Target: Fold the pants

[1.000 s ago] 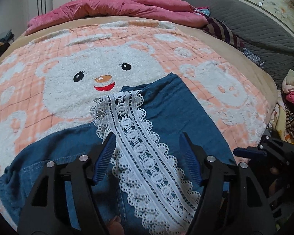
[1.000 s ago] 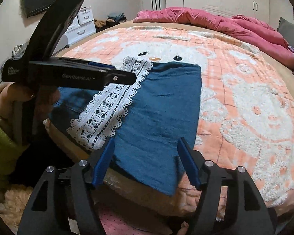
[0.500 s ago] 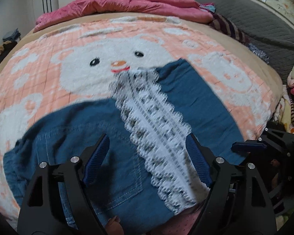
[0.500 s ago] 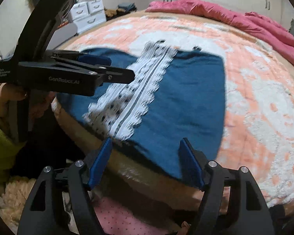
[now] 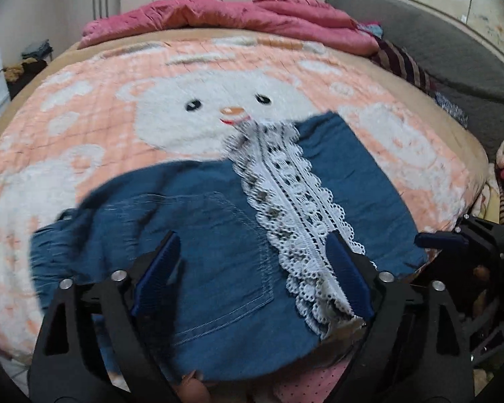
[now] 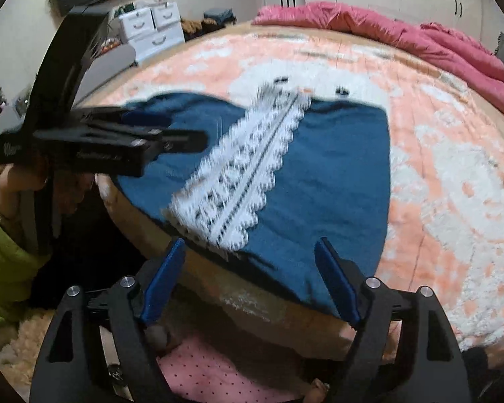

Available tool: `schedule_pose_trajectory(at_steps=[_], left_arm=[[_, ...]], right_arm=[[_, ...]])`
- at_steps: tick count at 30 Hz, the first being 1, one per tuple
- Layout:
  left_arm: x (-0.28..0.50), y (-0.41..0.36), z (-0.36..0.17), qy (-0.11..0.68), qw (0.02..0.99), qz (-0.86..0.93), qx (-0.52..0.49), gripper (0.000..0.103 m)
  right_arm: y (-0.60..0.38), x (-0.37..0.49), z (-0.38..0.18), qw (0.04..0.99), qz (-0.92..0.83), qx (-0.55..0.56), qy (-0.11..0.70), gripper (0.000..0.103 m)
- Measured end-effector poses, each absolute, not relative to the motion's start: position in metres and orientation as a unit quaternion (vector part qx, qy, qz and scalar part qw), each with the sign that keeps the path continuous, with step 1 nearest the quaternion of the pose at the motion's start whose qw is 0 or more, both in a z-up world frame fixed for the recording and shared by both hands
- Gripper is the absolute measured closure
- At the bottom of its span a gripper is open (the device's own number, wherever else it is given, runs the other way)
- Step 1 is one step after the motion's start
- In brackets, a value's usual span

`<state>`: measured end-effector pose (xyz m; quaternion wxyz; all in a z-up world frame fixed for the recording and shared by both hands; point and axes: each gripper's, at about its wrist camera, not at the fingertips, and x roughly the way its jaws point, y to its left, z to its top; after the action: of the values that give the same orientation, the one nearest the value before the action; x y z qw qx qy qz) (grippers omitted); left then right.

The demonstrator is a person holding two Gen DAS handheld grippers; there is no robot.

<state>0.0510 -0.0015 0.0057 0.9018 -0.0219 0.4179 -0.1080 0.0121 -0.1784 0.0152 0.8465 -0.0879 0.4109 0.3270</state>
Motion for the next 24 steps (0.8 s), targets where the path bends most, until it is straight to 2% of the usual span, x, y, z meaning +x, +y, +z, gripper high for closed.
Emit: schedule_pose_trajectory(at_steps=[7,14,24], left_arm=[[0.024,0.041,0.032,0.391,0.918,-0.051,-0.043,0.012],[0.011,0.082,0.035,0.389,0.919,0.006,-0.069,0.01],[0.004,0.108,0.01,0.414,0.904,0.022,-0.101,0.01]], right_arm=[[-0.17,0.029,0.038,0.86,0.321,-0.077,0.388,0.014],[-0.144,0.046,0.048,0.859,0.329,-0.083,0.383,0.013],[-0.101,0.073,0.051,0.848,0.345,-0.105,0.388,0.012]])
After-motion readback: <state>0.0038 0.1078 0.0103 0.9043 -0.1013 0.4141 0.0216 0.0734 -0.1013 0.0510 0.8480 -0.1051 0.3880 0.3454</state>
